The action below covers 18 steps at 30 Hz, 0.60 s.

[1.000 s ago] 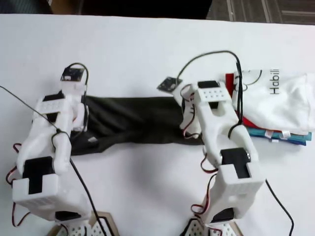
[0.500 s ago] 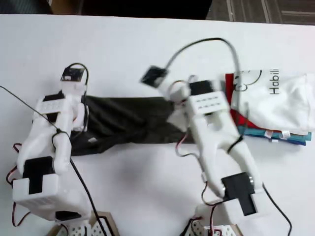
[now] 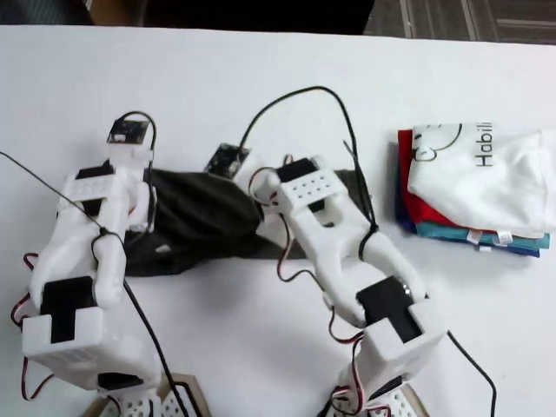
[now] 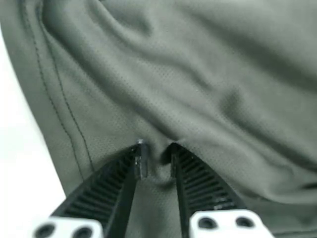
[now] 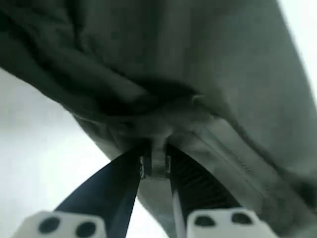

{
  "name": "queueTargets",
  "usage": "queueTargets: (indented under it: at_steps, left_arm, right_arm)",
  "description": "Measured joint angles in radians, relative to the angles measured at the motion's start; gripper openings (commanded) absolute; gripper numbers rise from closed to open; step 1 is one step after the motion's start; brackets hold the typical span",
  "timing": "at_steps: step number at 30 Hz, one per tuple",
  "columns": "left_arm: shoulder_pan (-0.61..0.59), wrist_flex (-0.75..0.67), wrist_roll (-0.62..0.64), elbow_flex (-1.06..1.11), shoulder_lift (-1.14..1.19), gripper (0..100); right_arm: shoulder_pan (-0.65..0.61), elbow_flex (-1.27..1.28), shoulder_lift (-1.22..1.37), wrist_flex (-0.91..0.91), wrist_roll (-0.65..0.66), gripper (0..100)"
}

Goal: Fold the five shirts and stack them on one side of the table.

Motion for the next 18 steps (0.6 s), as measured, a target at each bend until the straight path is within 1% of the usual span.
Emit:
queueTargets:
  at_steps: [3, 8, 14, 18]
  left_arm:
    - [0.000, 0.000, 0.000, 0.000, 0.000, 10]
    - [0.000, 0.000, 0.000, 0.000, 0.000, 10]
    - [0.000, 0.000, 0.000, 0.000, 0.000, 10]
    - [0.000, 0.000, 0.000, 0.000, 0.000, 10]
  right_arm:
    - [-0.011, 0.026, 0.000, 0.040, 0.000, 6.2]
    - [-0.012, 0.071, -0.031, 0.046, 0.000, 6.2]
    - [-0.011, 0.068, -0.069, 0.037, 0.000, 6.2]
    - [-0.011, 0.012, -0.069, 0.037, 0.000, 6.2]
